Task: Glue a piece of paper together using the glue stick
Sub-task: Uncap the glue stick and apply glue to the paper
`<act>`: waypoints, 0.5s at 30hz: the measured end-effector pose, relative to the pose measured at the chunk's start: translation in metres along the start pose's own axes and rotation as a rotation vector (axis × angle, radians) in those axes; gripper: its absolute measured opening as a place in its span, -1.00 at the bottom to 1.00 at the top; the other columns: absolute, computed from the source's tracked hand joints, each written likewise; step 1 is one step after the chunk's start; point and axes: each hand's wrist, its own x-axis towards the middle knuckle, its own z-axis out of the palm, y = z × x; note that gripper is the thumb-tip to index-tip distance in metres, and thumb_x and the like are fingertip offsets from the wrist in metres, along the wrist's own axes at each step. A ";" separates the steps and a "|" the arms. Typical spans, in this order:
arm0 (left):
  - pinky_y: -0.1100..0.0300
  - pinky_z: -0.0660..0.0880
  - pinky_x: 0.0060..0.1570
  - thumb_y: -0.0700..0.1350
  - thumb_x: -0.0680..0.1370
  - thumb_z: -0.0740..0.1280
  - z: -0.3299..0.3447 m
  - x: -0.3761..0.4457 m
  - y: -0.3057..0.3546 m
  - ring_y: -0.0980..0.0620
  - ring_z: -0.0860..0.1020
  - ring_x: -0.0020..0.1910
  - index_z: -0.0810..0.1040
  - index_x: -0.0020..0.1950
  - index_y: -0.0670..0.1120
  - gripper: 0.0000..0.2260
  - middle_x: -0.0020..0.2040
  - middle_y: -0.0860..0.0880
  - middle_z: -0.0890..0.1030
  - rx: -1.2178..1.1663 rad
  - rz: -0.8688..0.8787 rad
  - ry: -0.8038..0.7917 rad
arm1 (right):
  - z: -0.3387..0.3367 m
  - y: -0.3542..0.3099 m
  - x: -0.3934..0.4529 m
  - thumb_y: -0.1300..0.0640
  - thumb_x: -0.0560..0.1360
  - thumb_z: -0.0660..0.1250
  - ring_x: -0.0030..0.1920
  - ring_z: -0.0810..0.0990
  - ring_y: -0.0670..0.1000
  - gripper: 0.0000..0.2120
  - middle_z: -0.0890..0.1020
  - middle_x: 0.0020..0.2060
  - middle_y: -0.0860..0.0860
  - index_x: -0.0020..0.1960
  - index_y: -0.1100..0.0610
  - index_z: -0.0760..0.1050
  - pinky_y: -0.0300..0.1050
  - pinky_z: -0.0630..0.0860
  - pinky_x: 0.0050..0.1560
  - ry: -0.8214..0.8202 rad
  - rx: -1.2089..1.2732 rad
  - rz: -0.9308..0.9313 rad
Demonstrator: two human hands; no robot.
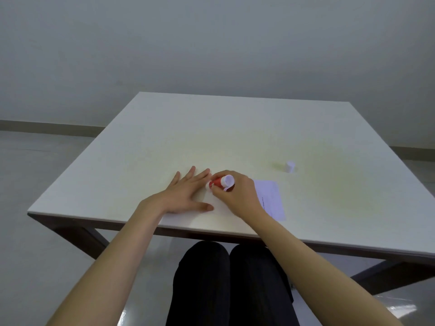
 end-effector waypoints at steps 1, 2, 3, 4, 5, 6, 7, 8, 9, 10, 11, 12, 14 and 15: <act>-0.05 -0.32 0.48 0.24 0.48 0.25 -0.001 0.000 0.000 0.07 -0.28 0.53 -0.11 0.55 0.10 -0.22 0.56 0.19 -0.17 0.028 -0.009 -0.013 | -0.005 0.002 0.005 0.16 0.42 0.39 -0.31 0.53 -0.29 -0.93 0.65 -0.25 -0.07 -0.12 0.05 0.62 -0.52 0.38 -0.26 0.033 -0.005 0.033; -0.05 -0.32 0.48 0.24 0.49 0.25 -0.002 0.000 0.001 0.07 -0.29 0.53 -0.13 0.55 0.07 -0.21 0.56 0.18 -0.18 0.044 -0.017 -0.022 | -0.009 0.003 0.009 0.15 0.43 0.40 -0.29 0.53 -0.31 -0.92 0.65 -0.23 -0.11 -0.09 0.05 0.63 -0.55 0.37 -0.25 0.064 -0.012 0.063; -0.05 -0.32 0.48 0.24 0.49 0.24 -0.002 0.001 0.001 0.07 -0.29 0.53 -0.14 0.55 0.06 -0.20 0.56 0.17 -0.19 0.047 -0.022 -0.028 | -0.012 0.005 0.011 0.14 0.43 0.39 -0.25 0.53 -0.30 -0.91 0.65 -0.20 -0.13 -0.07 0.04 0.63 -0.56 0.36 -0.24 0.087 -0.017 0.082; -0.05 -0.32 0.48 0.24 0.49 0.25 -0.002 0.001 0.001 0.07 -0.29 0.53 -0.14 0.55 0.05 -0.20 0.56 0.17 -0.19 0.044 -0.024 -0.030 | -0.013 0.005 0.011 0.14 0.43 0.39 -0.23 0.54 -0.29 -0.90 0.65 -0.19 -0.14 -0.06 0.04 0.63 -0.56 0.36 -0.24 0.098 -0.018 0.090; -0.05 -0.32 0.48 0.23 0.49 0.25 -0.002 0.001 0.002 0.07 -0.29 0.53 -0.14 0.56 0.05 -0.20 0.56 0.17 -0.19 0.043 -0.023 -0.029 | -0.013 0.006 0.009 0.15 0.43 0.39 -0.23 0.54 -0.28 -0.90 0.65 -0.19 -0.15 -0.07 0.03 0.63 -0.55 0.37 -0.23 0.091 -0.014 0.085; -0.06 -0.32 0.48 0.23 0.49 0.26 -0.002 0.001 0.002 0.07 -0.29 0.53 -0.14 0.56 0.05 -0.19 0.56 0.17 -0.18 0.040 -0.021 -0.026 | -0.012 0.006 0.005 0.15 0.42 0.40 -0.24 0.55 -0.26 -0.91 0.66 -0.21 -0.17 -0.09 0.02 0.63 -0.53 0.39 -0.22 0.069 -0.003 0.072; -0.07 -0.33 0.47 0.22 0.48 0.27 -0.001 0.001 0.002 0.07 -0.29 0.53 -0.14 0.56 0.05 -0.19 0.57 0.17 -0.18 0.033 -0.019 -0.020 | -0.011 0.006 -0.001 0.16 0.40 0.40 -0.26 0.56 -0.26 -0.91 0.66 -0.25 -0.19 -0.12 0.00 0.63 -0.51 0.40 -0.24 0.034 0.014 0.058; -0.07 -0.34 0.47 0.21 0.48 0.27 -0.001 0.000 0.003 0.07 -0.29 0.53 -0.13 0.56 0.05 -0.19 0.57 0.17 -0.17 0.021 -0.016 -0.013 | -0.010 0.006 -0.006 0.16 0.39 0.40 -0.28 0.56 -0.28 -0.90 0.65 -0.30 -0.23 -0.16 -0.02 0.63 -0.50 0.39 -0.28 -0.006 0.033 0.045; -0.08 -0.34 0.47 0.21 0.48 0.28 0.000 0.000 0.003 0.07 -0.29 0.53 -0.13 0.56 0.06 -0.19 0.57 0.17 -0.17 0.010 -0.015 -0.009 | -0.009 0.006 -0.009 0.17 0.38 0.41 -0.29 0.55 -0.30 -0.90 0.64 -0.34 -0.27 -0.18 -0.03 0.63 -0.51 0.38 -0.31 -0.040 0.045 0.035; -0.08 -0.34 0.47 0.21 0.48 0.28 0.000 0.000 0.003 0.07 -0.30 0.53 -0.13 0.56 0.06 -0.19 0.57 0.17 -0.17 0.009 -0.015 -0.007 | -0.010 0.006 -0.010 0.16 0.37 0.41 -0.30 0.55 -0.31 -0.89 0.64 -0.35 -0.28 -0.19 -0.04 0.63 -0.51 0.38 -0.33 -0.059 0.045 0.029; -0.09 -0.34 0.47 0.21 0.48 0.28 0.000 0.000 0.004 0.07 -0.29 0.53 -0.14 0.56 0.05 -0.19 0.57 0.17 -0.17 0.019 -0.018 -0.009 | -0.011 0.005 -0.008 0.16 0.37 0.41 -0.29 0.55 -0.31 -0.90 0.64 -0.33 -0.25 -0.18 -0.03 0.63 -0.52 0.38 -0.32 -0.062 0.033 0.029; -0.10 -0.33 0.47 0.21 0.48 0.27 -0.001 0.000 0.005 0.06 -0.29 0.53 -0.14 0.56 0.05 -0.19 0.57 0.16 -0.18 0.036 -0.025 -0.013 | -0.014 0.006 -0.003 0.15 0.38 0.41 -0.27 0.55 -0.31 -0.91 0.66 -0.29 -0.21 -0.15 -0.02 0.64 -0.52 0.39 -0.29 -0.051 0.016 0.034; -0.12 -0.32 0.47 0.22 0.48 0.27 -0.002 0.000 0.006 0.05 -0.28 0.53 -0.15 0.56 0.03 -0.18 0.56 0.16 -0.19 0.070 -0.042 -0.025 | -0.021 0.006 0.008 0.13 0.41 0.41 -0.21 0.58 -0.25 -0.92 0.69 -0.19 -0.13 -0.11 0.03 0.65 -0.53 0.39 -0.24 0.002 -0.023 0.061; -0.12 -0.32 0.47 0.22 0.49 0.26 -0.002 0.000 0.007 0.05 -0.28 0.53 -0.16 0.56 0.03 -0.18 0.56 0.15 -0.20 0.079 -0.048 -0.029 | -0.024 0.006 0.012 0.13 0.42 0.41 -0.19 0.58 -0.21 -0.92 0.70 -0.17 -0.10 -0.10 0.04 0.65 -0.54 0.38 -0.23 0.034 -0.035 0.079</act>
